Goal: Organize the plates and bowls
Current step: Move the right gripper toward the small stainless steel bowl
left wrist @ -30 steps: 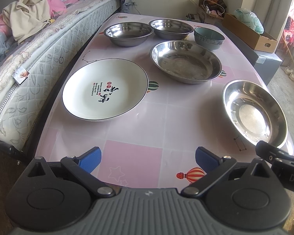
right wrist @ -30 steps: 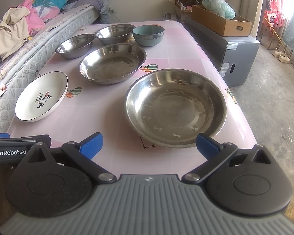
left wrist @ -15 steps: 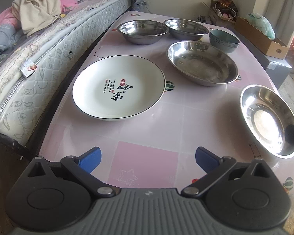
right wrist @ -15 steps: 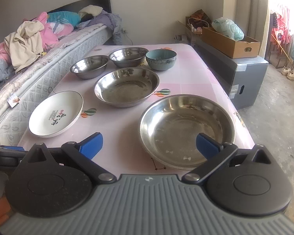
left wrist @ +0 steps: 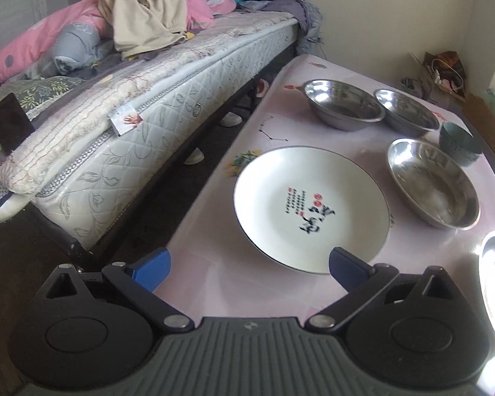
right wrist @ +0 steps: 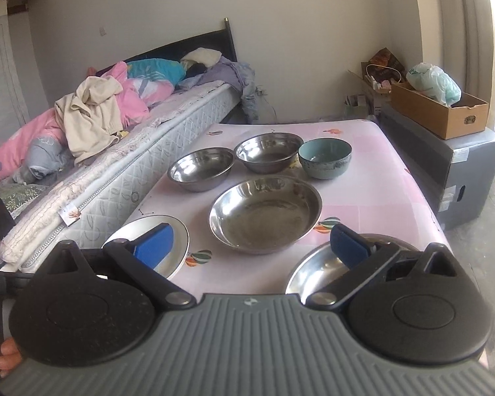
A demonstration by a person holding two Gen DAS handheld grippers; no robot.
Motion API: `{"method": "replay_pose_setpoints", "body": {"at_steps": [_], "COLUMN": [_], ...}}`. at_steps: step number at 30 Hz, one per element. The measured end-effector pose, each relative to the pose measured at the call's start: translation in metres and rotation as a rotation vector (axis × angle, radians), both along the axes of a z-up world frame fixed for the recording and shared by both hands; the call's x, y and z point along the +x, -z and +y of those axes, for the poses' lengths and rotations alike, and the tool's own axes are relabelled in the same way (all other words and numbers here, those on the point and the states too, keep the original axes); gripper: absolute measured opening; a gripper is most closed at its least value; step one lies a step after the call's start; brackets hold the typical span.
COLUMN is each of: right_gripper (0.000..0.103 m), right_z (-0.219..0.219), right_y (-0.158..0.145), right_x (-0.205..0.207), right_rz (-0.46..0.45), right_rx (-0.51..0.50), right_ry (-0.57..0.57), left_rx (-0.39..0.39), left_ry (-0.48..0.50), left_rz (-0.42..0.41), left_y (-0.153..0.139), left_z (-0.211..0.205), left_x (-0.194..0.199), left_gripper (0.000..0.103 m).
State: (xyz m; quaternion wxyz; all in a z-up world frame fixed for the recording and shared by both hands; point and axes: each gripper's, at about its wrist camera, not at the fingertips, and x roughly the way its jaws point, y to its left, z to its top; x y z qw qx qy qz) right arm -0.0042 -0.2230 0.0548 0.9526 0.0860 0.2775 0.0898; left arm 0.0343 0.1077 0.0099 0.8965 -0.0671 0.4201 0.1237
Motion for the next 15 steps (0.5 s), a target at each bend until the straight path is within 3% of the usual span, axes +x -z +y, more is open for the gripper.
{"method": "replay_pose_setpoints", "body": {"at_steps": [6, 15], "right_gripper": [0.102, 0.102], "right_z": [0.002, 0.0], "right_y": [0.005, 0.01], "right_x": [0.029, 0.075], "right_rz": [0.025, 0.053], "right_rx": [0.029, 0.063], "right_ry": [-0.016, -0.029], "left_rx": [-0.014, -0.032], "left_ry": [-0.035, 0.013], "left_rz": [-0.066, -0.146], "left_y": [-0.014, -0.021], "left_z": [0.032, 0.05], "left_x": [0.017, 0.065], "left_gripper": [0.103, 0.103]}}
